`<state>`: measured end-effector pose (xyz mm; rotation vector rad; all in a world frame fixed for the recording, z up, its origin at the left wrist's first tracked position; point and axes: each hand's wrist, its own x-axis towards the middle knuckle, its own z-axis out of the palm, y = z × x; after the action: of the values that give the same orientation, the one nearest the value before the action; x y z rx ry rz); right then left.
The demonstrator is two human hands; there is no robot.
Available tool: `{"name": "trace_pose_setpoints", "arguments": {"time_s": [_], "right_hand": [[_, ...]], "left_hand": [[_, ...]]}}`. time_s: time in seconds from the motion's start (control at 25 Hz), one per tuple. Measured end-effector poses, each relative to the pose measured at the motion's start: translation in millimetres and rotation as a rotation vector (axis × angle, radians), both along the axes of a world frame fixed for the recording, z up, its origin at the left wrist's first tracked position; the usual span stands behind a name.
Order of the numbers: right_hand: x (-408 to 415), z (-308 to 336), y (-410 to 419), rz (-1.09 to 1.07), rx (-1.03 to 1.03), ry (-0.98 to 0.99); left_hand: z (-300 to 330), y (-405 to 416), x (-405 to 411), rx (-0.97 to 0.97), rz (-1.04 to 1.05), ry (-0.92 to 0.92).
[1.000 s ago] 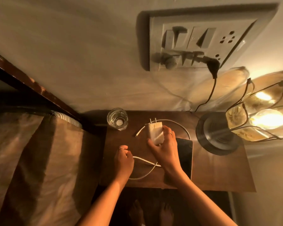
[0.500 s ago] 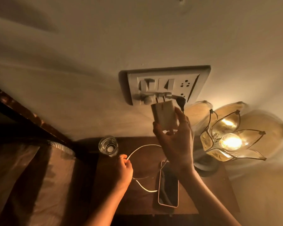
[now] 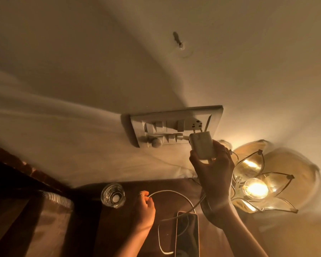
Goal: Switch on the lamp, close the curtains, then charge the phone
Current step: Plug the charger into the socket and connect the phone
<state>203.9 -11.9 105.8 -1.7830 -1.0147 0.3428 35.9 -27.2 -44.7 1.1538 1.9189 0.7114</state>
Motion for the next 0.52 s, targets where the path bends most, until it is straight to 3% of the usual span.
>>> {"name": "trace_pose_setpoints", "arguments": {"time_s": [0.52], "right_hand": [[-3.9, 10.8, 6.5, 0.018, 0.000, -0.084]], "left_hand": [[-10.5, 7.4, 8.8, 0.015, -0.030, 0.036]]}}
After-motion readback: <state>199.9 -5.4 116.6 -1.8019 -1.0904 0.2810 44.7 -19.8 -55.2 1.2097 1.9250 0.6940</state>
